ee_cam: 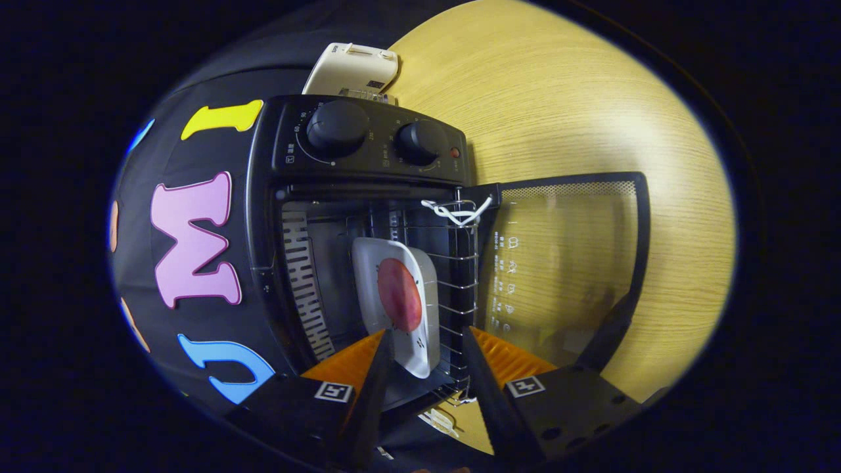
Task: Open the toaster oven, put the food inside, and close the toaster oven door.
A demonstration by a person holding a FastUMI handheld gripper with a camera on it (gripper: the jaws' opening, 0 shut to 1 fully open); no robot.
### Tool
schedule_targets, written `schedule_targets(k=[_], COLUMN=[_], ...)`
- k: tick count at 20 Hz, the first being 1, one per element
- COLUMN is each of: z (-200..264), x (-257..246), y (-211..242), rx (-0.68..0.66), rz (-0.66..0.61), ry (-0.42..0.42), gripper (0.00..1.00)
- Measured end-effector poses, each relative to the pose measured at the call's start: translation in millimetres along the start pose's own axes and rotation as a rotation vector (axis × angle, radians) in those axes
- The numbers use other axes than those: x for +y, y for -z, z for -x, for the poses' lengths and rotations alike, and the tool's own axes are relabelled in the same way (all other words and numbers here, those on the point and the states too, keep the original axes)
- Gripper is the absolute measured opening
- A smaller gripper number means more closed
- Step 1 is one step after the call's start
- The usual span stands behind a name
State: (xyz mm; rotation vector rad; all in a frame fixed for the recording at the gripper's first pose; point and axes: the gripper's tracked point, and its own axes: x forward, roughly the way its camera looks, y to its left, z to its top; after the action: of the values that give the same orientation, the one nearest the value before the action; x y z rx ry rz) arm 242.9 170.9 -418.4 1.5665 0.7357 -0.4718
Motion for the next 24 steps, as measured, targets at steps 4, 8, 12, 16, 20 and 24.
schedule_targets(k=[4, 8, 12, 16, 20, 24], z=[31.0, 70.0, 115.3, 141.5, 136.5, 111.2], x=[-4.7, -2.1, -39.1, -80.6, -110.6, -131.4], y=[5.3, 11.9, 29.7, 37.5, 29.9, 21.3], rx=[0.059, 0.104, 0.21, 0.256, 0.214, 0.168], rz=[0.074, 0.319, 0.588, 0.898, 1.193, 1.44], ry=[0.021, -0.01, 0.06, 0.104, 0.119, 0.144], gripper=[0.99, 0.98, 0.99, 0.99, 0.98, 0.99])
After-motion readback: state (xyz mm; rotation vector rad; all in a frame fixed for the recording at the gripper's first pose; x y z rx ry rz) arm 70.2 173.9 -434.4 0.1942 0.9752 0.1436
